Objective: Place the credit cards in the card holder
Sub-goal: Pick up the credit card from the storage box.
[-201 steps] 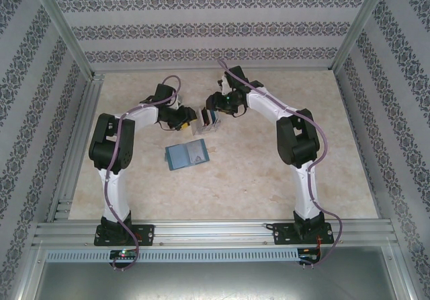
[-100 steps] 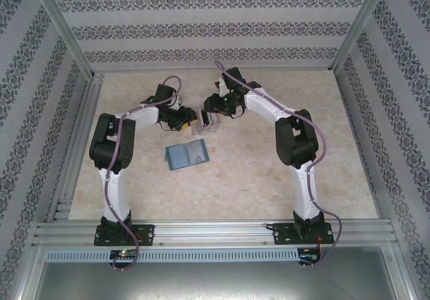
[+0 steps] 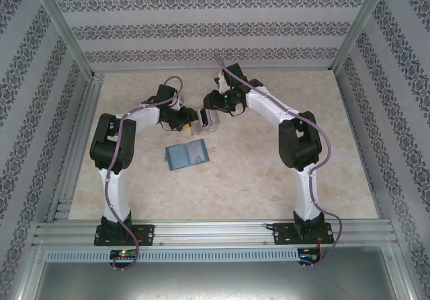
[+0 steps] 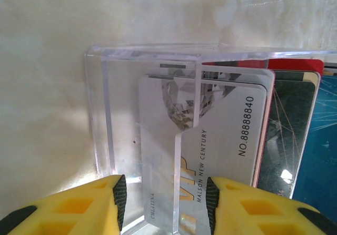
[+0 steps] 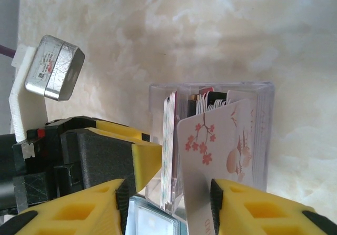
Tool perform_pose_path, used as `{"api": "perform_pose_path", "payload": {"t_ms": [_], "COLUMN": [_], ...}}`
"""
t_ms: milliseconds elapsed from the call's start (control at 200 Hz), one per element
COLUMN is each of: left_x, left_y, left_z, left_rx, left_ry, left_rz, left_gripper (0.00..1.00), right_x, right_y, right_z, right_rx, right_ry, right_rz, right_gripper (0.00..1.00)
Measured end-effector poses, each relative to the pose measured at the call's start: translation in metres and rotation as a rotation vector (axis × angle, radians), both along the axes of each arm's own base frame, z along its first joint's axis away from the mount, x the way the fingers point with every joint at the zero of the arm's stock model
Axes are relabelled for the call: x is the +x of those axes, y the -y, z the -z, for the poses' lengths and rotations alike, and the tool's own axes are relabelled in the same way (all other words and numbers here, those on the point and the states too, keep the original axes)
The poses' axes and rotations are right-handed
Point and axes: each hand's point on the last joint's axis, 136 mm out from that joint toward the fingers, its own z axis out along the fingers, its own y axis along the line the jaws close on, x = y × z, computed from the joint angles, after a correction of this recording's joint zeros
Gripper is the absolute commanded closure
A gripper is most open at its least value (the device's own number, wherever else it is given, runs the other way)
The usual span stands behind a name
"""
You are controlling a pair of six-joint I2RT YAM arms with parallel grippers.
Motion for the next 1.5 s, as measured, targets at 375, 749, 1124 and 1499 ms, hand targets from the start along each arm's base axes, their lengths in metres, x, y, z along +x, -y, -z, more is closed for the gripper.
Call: {"api": "perform_pose_path", "payload": {"t_ms": [375, 749, 1124, 1499], "left_x": [0.000, 0.000, 0.001, -0.010], "left_y": [0.000, 0.000, 0.000, -0.013], "left_z": [0.000, 0.000, -0.012, -0.100], "left_rx": [0.000, 0.000, -0.002, 0.027], "left_ry": [0.000, 0.000, 0.024, 0.219], "left_rz": [0.000, 0.000, -0.001, -0.017], "left_gripper": [0.54, 0.54, 0.54, 0.54], "right_x": [0.001, 0.006, 0.003, -0.017], "right_y": [0.002, 0.020, 0.028, 0.044], "right_z": [0.005, 0.013, 0.007, -0.057], "right_rx": [-0.020, -0.080, -0.113, -0.088], "right_ry": [-0.013, -0.017, 0.012, 0.137], "right_rz": [-0.001, 0.032, 0.032, 0.037], "right_gripper": [0.70, 0.96, 1.00, 1.00]}}
